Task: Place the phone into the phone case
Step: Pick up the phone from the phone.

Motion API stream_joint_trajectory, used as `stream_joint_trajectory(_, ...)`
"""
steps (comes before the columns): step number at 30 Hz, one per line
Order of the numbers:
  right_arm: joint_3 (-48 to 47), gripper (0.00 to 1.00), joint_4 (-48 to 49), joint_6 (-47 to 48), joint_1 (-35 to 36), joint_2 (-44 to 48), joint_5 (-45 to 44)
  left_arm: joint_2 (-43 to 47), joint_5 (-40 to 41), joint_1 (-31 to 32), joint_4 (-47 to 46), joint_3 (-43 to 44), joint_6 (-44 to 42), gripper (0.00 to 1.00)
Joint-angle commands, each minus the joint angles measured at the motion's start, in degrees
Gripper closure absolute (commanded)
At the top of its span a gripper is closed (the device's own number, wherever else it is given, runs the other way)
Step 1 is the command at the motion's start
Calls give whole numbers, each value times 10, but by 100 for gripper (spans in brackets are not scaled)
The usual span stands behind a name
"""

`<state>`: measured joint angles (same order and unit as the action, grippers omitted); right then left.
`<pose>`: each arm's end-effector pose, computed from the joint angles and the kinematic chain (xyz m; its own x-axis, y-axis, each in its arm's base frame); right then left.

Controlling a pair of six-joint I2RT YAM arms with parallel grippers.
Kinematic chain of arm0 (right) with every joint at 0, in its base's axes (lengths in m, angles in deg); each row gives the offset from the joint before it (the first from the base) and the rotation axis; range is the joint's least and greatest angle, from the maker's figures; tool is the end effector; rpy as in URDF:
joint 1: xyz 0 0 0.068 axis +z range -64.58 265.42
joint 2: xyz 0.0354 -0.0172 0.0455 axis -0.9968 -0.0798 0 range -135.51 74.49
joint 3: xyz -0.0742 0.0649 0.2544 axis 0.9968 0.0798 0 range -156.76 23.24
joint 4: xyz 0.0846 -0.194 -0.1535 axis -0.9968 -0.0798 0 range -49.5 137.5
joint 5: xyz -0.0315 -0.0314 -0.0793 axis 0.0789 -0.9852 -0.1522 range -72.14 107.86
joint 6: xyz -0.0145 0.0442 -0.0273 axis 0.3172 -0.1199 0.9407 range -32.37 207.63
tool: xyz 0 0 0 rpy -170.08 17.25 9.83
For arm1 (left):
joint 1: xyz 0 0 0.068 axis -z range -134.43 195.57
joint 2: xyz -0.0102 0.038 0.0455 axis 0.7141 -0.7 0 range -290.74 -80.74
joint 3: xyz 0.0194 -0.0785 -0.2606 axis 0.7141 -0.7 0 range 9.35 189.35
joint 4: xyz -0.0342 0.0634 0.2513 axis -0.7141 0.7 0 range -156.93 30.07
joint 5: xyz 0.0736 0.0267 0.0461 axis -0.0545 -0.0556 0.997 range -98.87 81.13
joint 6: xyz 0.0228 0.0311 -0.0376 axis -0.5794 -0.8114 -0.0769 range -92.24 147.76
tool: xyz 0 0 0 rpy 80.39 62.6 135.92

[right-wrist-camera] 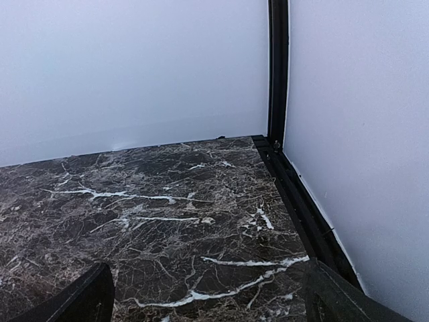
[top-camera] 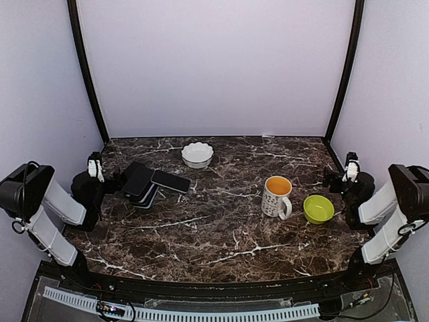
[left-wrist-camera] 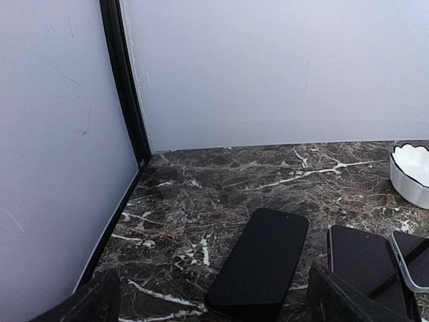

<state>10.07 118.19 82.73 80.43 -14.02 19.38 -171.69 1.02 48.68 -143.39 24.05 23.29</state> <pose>0.2415 -0.0201 0.1467 -0.0753 0.0924 -0.9929 0.0673 0.9939 0.0874 0.2498 -0.0074 0.1542 -0.0055 0.0772 -0.9970 -0.1180 0.9900 0.0773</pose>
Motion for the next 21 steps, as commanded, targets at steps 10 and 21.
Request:
stream_joint_trajectory(10,-8,1,22,5,2,1,-2,5,-23,-9,15,0,-2,1)
stream_joint_trajectory(21,-24,2,-204,-61,-1,256,-52,117,49,-8,352,157,7,1)
